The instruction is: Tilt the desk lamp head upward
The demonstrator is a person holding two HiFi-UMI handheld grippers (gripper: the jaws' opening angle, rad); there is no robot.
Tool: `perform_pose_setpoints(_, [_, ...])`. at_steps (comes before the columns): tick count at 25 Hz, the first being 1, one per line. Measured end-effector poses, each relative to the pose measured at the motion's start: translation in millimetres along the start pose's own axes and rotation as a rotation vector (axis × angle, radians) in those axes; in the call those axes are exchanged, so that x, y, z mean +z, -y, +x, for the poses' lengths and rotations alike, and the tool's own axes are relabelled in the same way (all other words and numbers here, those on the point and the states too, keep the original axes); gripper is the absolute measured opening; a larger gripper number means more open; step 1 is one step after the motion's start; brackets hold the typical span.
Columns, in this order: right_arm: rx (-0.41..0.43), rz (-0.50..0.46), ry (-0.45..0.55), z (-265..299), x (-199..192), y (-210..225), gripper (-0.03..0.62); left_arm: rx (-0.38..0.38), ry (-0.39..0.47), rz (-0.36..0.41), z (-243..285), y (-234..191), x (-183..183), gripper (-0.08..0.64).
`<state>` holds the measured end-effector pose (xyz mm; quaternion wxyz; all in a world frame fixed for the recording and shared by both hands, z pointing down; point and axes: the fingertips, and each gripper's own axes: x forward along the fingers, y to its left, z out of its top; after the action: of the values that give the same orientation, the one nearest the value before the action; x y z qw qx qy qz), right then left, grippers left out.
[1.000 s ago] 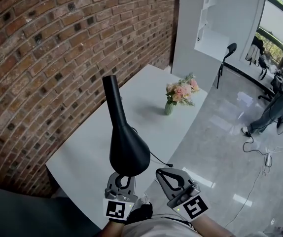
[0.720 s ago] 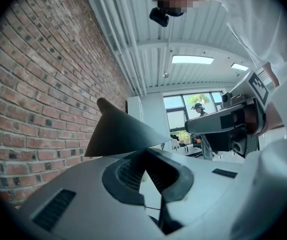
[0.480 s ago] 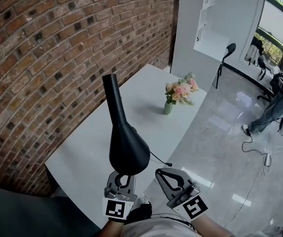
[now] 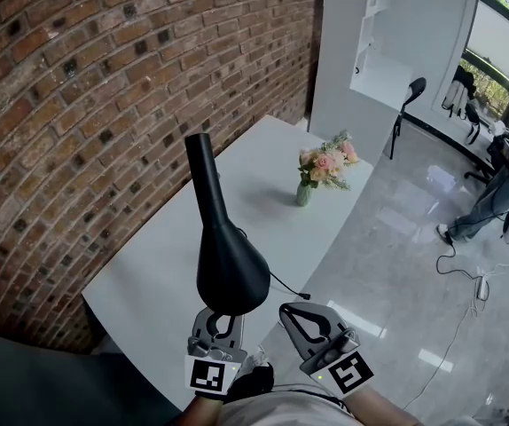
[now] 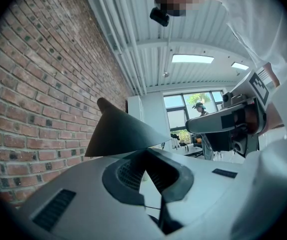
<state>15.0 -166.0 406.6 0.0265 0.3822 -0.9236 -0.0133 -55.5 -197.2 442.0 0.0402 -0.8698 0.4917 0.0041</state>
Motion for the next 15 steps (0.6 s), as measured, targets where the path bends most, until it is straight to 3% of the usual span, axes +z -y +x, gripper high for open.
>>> perform_pose_setpoints(15, [0.017, 0.002, -0.003, 3.4, -1.1, -4.9, 0.018, 0.01, 0.001, 0.0, -3.3, -3.0, 2.1, 0.008])
